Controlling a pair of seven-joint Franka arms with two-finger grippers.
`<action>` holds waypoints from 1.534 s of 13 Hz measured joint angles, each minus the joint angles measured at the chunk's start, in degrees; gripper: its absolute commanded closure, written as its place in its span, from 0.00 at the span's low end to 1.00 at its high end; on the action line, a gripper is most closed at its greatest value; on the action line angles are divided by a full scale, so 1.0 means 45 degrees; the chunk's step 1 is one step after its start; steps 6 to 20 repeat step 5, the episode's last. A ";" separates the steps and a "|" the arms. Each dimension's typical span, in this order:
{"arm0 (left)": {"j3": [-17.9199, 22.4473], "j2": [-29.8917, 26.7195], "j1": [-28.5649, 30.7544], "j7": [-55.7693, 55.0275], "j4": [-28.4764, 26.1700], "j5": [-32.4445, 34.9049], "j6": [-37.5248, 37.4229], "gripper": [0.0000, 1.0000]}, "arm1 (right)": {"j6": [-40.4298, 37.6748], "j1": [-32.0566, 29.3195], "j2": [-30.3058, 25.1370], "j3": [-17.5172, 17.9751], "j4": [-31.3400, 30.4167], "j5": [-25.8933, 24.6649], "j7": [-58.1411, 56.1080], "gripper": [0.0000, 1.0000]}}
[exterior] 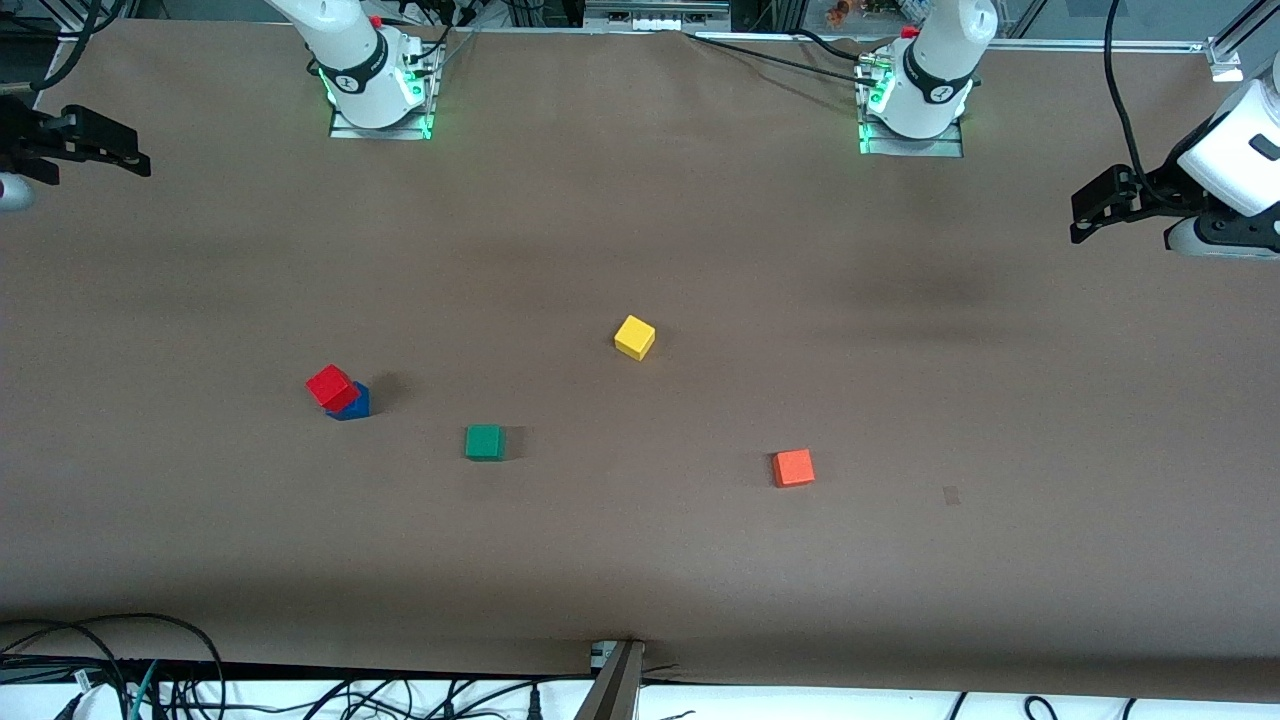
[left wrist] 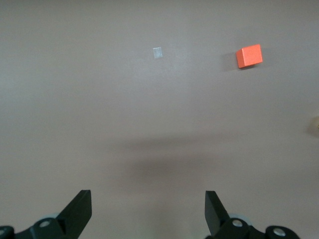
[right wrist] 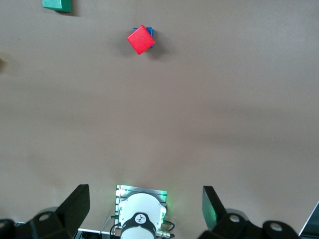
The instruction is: Pass red block to right arm, stack on blue
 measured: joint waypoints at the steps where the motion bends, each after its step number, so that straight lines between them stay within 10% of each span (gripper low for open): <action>1: 0.0002 0.0000 0.0000 0.0000 0.0000 0.0000 0.0000 0.00 | 0.0000 0.0000 0.0040 0.0000 0.0044 0.0000 0.0000 0.00; 20: 0.0002 0.0000 0.0000 0.0000 0.0000 0.0000 0.0001 0.00 | 0.0001 0.0000 0.0125 0.0007 0.0105 0.0000 0.0000 0.00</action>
